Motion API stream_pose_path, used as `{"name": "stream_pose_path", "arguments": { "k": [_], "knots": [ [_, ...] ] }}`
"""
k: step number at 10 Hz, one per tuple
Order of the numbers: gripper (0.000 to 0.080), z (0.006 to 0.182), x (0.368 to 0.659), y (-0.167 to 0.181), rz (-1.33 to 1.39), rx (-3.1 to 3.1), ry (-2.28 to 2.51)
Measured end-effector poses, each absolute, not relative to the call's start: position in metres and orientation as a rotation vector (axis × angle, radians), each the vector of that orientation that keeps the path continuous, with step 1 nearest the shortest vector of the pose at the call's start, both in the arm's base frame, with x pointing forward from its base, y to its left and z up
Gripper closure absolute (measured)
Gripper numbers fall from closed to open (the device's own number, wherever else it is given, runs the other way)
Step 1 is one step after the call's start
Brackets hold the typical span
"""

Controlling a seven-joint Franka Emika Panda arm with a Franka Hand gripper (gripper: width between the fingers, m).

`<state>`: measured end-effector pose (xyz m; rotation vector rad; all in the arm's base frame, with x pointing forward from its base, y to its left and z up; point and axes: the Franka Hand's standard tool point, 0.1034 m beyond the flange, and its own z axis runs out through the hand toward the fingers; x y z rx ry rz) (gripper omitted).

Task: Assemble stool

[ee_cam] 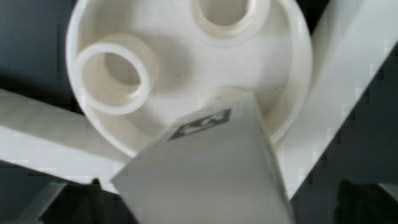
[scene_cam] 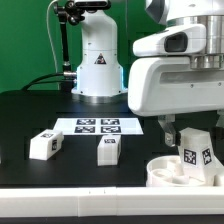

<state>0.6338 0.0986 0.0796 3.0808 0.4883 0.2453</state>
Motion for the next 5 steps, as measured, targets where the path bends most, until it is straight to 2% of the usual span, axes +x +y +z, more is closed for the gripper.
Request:
{"name": "stream_pose_path", "arguments": {
  "k": [2,3,5],
  "knots": [
    [0.0412,0.0794,0.6337,0.0996,0.246,3.081,0.489],
    [0.0462,0.0795,0.6339,0.0990,0.247,3.081,0.488],
    [0.0462,0.0795,0.6339,0.0989,0.247,3.084,0.475]
  ]
}}
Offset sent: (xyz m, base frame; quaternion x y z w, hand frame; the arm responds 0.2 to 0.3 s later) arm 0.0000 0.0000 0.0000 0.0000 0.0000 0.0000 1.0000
